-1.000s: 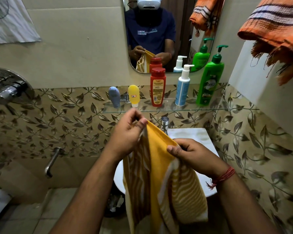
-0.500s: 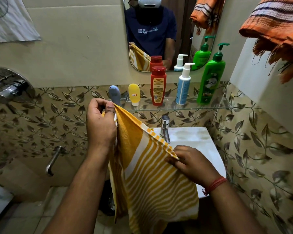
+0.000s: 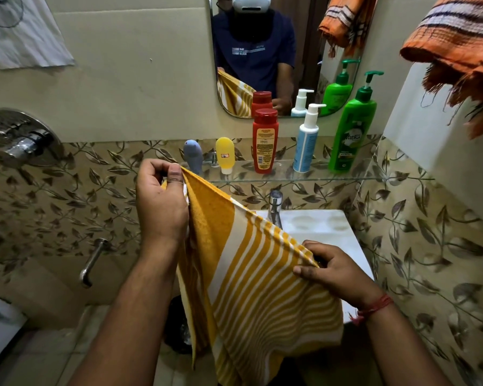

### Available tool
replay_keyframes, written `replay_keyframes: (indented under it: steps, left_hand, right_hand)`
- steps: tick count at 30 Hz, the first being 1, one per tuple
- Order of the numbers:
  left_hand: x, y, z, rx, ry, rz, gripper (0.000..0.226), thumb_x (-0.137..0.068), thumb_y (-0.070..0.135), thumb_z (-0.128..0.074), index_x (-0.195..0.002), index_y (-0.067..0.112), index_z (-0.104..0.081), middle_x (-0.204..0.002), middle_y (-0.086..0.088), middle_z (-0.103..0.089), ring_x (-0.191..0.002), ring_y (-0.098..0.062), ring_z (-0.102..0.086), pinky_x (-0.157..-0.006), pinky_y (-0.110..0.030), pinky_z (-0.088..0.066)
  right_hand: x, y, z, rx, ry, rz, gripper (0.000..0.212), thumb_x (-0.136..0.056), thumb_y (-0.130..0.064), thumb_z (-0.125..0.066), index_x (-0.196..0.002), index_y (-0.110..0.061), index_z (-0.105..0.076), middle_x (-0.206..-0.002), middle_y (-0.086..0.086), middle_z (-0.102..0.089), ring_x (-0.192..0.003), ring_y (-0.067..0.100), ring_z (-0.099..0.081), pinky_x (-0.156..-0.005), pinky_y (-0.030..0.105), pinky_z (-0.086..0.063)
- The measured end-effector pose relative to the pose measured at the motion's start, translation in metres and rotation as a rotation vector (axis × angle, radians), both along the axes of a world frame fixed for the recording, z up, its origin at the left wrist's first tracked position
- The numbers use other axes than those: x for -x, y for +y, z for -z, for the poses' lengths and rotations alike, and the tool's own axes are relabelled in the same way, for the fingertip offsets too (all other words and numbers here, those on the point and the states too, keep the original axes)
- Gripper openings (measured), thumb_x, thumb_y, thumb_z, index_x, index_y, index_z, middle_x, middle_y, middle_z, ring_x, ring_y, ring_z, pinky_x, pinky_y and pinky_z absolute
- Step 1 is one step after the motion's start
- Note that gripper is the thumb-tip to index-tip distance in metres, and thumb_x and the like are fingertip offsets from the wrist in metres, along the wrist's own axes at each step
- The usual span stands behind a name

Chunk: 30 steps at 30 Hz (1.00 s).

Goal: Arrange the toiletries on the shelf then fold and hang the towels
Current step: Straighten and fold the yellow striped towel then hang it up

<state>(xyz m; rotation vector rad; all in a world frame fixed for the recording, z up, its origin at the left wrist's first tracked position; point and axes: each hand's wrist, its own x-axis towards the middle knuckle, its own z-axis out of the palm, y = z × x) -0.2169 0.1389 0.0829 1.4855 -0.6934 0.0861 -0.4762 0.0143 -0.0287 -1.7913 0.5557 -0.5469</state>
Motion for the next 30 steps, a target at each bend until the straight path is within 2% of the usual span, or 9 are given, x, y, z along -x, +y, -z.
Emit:
replay_keyframes:
  steps: [2, 4, 7, 9, 10, 12, 18, 24, 30]
  left_hand:
    - [0.001, 0.0, -0.001, -0.003, 0.01, -0.012, 0.006, -0.103, 0.018, -0.053, -0.098, 0.015, -0.053, -0.086, 0.01, -0.055, -0.078, 0.001, -0.053, -0.065, -0.005, -0.044]
    - [0.002, 0.0, -0.002, -0.006, 0.02, -0.016, 0.006, -0.103, 0.018, -0.052, -0.099, 0.015, -0.053, -0.087, 0.01, -0.055, -0.078, 0.001, -0.053, -0.064, -0.004, -0.044]
    - [0.006, -0.001, -0.003, -0.014, 0.025, 0.0, 0.005, -0.103, 0.018, -0.052, -0.099, 0.016, -0.053, -0.087, 0.011, -0.055, -0.079, 0.001, -0.053, -0.064, -0.003, -0.043]
    - [0.013, -0.002, -0.003, -0.02, 0.012, 0.02, 0.005, -0.103, 0.018, -0.053, -0.098, 0.017, -0.053, -0.087, 0.012, -0.054, -0.077, 0.004, -0.054, -0.065, -0.003, -0.044]
    - [0.016, -0.003, -0.002, -0.022, 0.004, 0.033, 0.005, -0.103, 0.018, -0.053, -0.098, 0.017, -0.053, -0.086, 0.012, -0.054, -0.076, 0.006, -0.054, -0.066, -0.004, -0.044]
    - [0.022, -0.004, -0.003, -0.031, -0.014, 0.065, 0.005, -0.104, 0.019, -0.052, -0.099, 0.017, -0.053, -0.087, 0.012, -0.055, -0.075, 0.012, -0.055, -0.066, -0.005, -0.046]
    - [0.033, -0.003, -0.013, -0.001, -0.056, 0.137, 0.009, -0.104, 0.019, -0.051, -0.095, 0.019, -0.052, -0.086, 0.009, -0.055, -0.075, 0.008, -0.056, -0.068, -0.01, -0.048]
    - [0.04, 0.003, -0.021, 0.023, -0.077, 0.145, 0.009, -0.104, 0.018, -0.05, -0.097, 0.022, -0.052, -0.088, 0.01, -0.056, -0.079, 0.011, -0.057, -0.068, -0.008, -0.049]
    - [0.044, 0.004, -0.024, 0.014, -0.103, 0.163, 0.015, -0.104, 0.02, -0.051, -0.093, 0.031, -0.051, -0.092, 0.01, -0.056, -0.087, 0.0, -0.058, -0.074, -0.012, -0.052]
  right_hand:
    - [0.005, -0.001, 0.0, -0.088, -0.024, -0.062, 0.066, -0.076, -0.043, -0.079, -0.095, 0.018, -0.059, -0.103, 0.035, -0.049, -0.103, 0.048, -0.056, -0.091, 0.058, -0.047]
    - [0.007, 0.001, -0.004, -0.073, -0.005, -0.112, 0.056, -0.083, -0.042, -0.074, -0.087, 0.012, -0.061, -0.095, 0.032, -0.047, -0.095, 0.049, -0.054, -0.084, 0.055, -0.048]
    - [-0.001, 0.006, -0.012, 0.407, 0.306, -0.139, 0.044, -0.087, -0.049, -0.06, -0.072, -0.008, -0.064, -0.079, 0.005, -0.053, -0.077, 0.022, -0.057, -0.073, 0.039, -0.047]
    - [-0.011, 0.007, -0.012, 0.759, 0.608, -0.091, 0.039, -0.09, -0.05, -0.052, -0.077, -0.016, -0.068, -0.082, -0.003, -0.056, -0.08, 0.014, -0.057, -0.073, 0.037, -0.047]
    - [-0.015, 0.006, -0.012, 0.816, 0.707, -0.027, 0.038, -0.092, -0.048, -0.05, -0.082, -0.018, -0.07, -0.085, -0.004, -0.058, -0.083, 0.015, -0.057, -0.073, 0.036, -0.046]
    - [-0.021, 0.005, -0.012, 0.79, 0.741, 0.086, 0.034, -0.093, -0.046, -0.049, -0.089, -0.019, -0.071, -0.089, -0.003, -0.062, -0.087, 0.017, -0.059, -0.073, 0.034, -0.046]
    - [-0.027, 0.012, -0.001, 0.571, 0.378, 0.166, 0.03, -0.094, -0.04, -0.048, -0.096, -0.026, -0.075, -0.095, -0.009, -0.069, -0.088, 0.006, -0.062, -0.076, 0.03, -0.05]
    - [-0.035, 0.012, 0.013, 0.574, 0.611, 0.279, 0.022, -0.09, -0.018, -0.051, -0.069, -0.016, -0.056, -0.076, 0.0, -0.053, -0.076, 0.023, -0.057, -0.063, 0.033, -0.039]
    - [-0.044, 0.008, 0.027, 0.498, 0.67, 0.333, 0.02, -0.091, -0.016, -0.046, -0.076, -0.009, -0.057, -0.079, 0.003, -0.052, -0.073, 0.023, -0.052, -0.064, 0.035, -0.04]
